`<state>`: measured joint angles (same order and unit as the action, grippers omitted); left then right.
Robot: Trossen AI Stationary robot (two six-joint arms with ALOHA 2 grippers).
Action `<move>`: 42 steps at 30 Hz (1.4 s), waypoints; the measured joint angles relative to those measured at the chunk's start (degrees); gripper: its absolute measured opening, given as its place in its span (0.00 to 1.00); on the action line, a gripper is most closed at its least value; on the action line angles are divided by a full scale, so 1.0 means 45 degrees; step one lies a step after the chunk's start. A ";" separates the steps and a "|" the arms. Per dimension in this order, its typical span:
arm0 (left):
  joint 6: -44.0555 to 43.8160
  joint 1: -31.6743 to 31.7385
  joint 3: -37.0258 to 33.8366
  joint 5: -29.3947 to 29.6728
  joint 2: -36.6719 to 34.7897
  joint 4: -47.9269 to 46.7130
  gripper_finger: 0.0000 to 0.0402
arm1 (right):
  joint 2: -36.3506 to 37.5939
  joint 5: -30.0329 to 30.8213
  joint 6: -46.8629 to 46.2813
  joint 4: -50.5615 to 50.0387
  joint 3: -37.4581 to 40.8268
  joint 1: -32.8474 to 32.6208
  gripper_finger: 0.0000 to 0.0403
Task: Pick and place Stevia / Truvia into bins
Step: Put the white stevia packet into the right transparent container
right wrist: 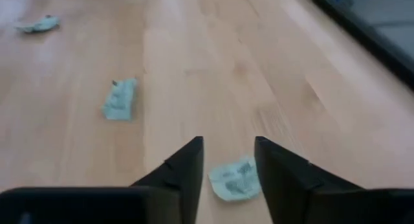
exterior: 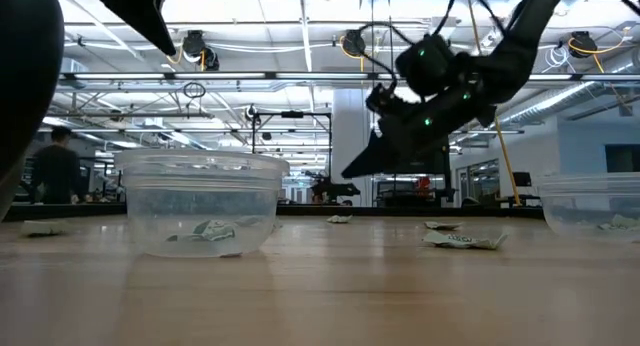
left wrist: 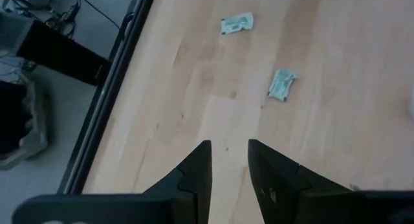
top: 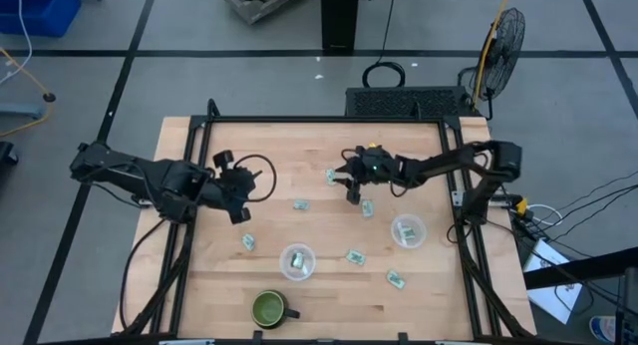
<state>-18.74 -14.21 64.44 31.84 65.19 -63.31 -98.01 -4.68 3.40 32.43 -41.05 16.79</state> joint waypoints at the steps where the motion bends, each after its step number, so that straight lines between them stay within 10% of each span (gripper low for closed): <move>1: 0.0038 0.0052 -0.0052 0.0010 0.0014 0.0047 0.26 | -0.0261 -0.0174 -0.0088 0.0034 -0.0069 0.0114 0.39; 12: 0.0004 0.0528 -0.0704 0.0025 0.0010 0.0131 0.26 | -0.2259 0.1159 0.0801 -0.0127 -0.0888 -0.0329 0.46; 25: -0.0485 0.0694 -0.0713 -0.0173 0.0010 0.0126 0.26 | -0.2978 0.1635 0.0266 -0.1952 -0.1781 -0.0300 0.23; 31: -0.0916 0.0694 -0.0713 -0.0185 0.0010 0.0122 0.26 | -0.2052 0.1897 0.0121 -0.2778 -0.1711 -0.0392 0.02; 42: -0.1324 0.0689 -0.0713 -0.0762 0.0010 0.0116 0.26 | 0.2805 0.5035 -0.2102 -0.8680 -0.1699 -0.2839 0.01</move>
<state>-24.70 -11.11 61.23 28.41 65.23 -62.78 -85.39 17.98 -6.06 -6.63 -48.70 4.02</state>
